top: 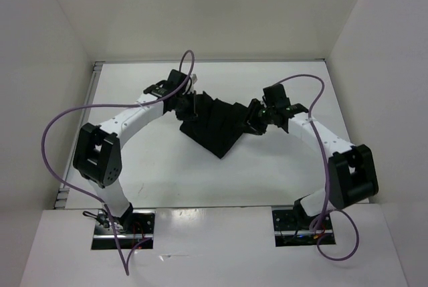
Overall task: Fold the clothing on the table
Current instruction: Fold the skirt
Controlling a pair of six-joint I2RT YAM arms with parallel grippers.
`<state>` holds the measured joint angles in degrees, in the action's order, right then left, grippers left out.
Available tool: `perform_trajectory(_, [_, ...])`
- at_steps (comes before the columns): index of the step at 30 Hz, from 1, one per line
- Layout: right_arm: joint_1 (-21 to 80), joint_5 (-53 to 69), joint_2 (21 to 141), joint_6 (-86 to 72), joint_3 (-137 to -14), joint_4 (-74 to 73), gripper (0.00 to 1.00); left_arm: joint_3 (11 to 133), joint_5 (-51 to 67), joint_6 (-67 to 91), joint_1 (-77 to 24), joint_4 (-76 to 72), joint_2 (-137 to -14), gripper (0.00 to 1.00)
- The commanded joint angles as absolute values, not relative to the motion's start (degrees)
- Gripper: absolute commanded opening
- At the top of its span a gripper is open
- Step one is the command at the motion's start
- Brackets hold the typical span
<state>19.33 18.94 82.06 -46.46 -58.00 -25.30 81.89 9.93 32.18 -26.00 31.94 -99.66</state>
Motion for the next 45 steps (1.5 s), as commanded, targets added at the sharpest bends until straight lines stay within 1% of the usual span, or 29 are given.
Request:
perform_trajectory(1, [22.0,20.4,86.8,-43.6,-61.3,-26.9,0.5,79.0,5.5,34.3,-26.0,32.1,-101.9,0.0])
perform_trajectory(4, [23.7,20.4,91.5,-42.5,-64.7,-26.2,0.49,78.5,1.9,34.8,-25.5,32.1,-102.5,0.0])
perform_trajectory(7, [25.1,21.7,96.7,-41.3,-69.0,-25.7,0.46,78.5,1.1,34.8,-23.6,31.6,-103.0,0.0])
perform_trajectory(11, [27.2,22.2,102.5,-40.7,-71.1,-25.7,0.46,77.9,-0.4,35.4,-20.7,31.6,-103.0,0.0])
perform_trajectory(18, [27.8,22.8,110.2,-39.0,-74.1,-26.9,0.45,76.0,-1.8,36.5,-17.5,29.1,-108.5,0.0])
perform_trajectory(19, [27.8,22.8,110.7,-39.0,-74.8,-26.9,0.45,76.0,-1.1,37.0,-16.9,27.9,-109.1,0.05])
perform_trajectory(20, [27.8,22.8,111.5,-39.0,-74.8,-27.5,0.45,76.0,0.4,37.0,-16.9,27.3,-109.7,0.25])
perform_trajectory(22, [27.8,22.2,112.4,-38.5,-76.1,-28.2,0.45,76.6,1.5,37.5,-15.8,25.8,-110.5,0.31])
perform_trajectory(23, [27.8,21.7,112.4,-37.9,-76.1,-28.2,0.45,77.2,1.5,37.5,-15.8,25.2,-110.5,0.4])
perform_trajectory(24, [27.8,21.2,112.9,-37.9,-76.6,-28.9,0.45,77.2,1.5,38.1,-15.1,24.4,-110.5,0.67])
perform_trajectory(25, [27.8,21.2,112.9,-37.9,-76.6,-29.6,0.45,77.8,0.5,38.1,-15.1,24.3,-110.5,0.75])
perform_trajectory(28, [27.8,19.5,112.9,-37.4,-76.6,-30.3,0.45,80.7,-3.2,38.1,-13.9,26.0,-108.9,0.9])
perform_trajectory(31, [27.8,17.9,110.0,-36.8,-76.6,-31.7,0.45,81.9,-6.0,37.4,-13.9,27.2,-102.1,0.93])
perform_trajectory(33, [27.8,16.0,105.4,-36.8,-76.6,-31.7,0.45,81.3,-2.8,35.0,-13.9,26.5,-96.6,0.94])
perform_trajectory(34, [27.8,15.0,103.6,-36.8,-76.0,-31.7,0.45,81.3,-0.7,33.9,-13.9,26.5,-95.0,0.94])
perform_trajectory(35, [27.8,12.4,99.2,-37.3,-75.4,-31.7,0.45,80.4,5.0,31.6,-13.9,25.9,-93.6,0.95])
perform_trajectory(36, [27.8,10.8,97.0,-37.4,-74.9,-31.7,0.45,78.9,8.2,30.5,-13.9,25.9,-91.2,0.97])
perform_trajectory(37, [27.8,9.1,94.8,-38.7,-74.4,-31.7,0.47,77.7,11.0,29.9,-13.9,25.9,-90.0,0.98])
perform_trajectory(38, [27.8,5.1,92.5,-39.3,-72.8,-31.7,0.47,76.1,13.2,29.9,-13.9,25.4,-88.9,1.0])
perform_trajectory(39, [27.3,3.4,88.3,-40.7,-71.7,-31.7,0.48,71.3,15.7,29.9,-13.9,24.8,-85.7,1.0])
perform_trajectory(41, [27.2,-1.0,84.0,-42.1,-67.2,-31.7,0.48,65.4,17.2,31.8,-13.9,22.3,-79.6,1.0])
perform_trajectory(43, [27.2,-1.9,77.5,-44.9,-60.9,-29.3,0.49,57.0,17.8,32.6,-13.9,20.6,-75.5,1.0])
perform_trajectory(45, [27.2,-2.5,71.5,-46.8,-56.9,-28.6,0.49,53.3,18.4,33.5,-13.9,20.0,-71.6,1.0])
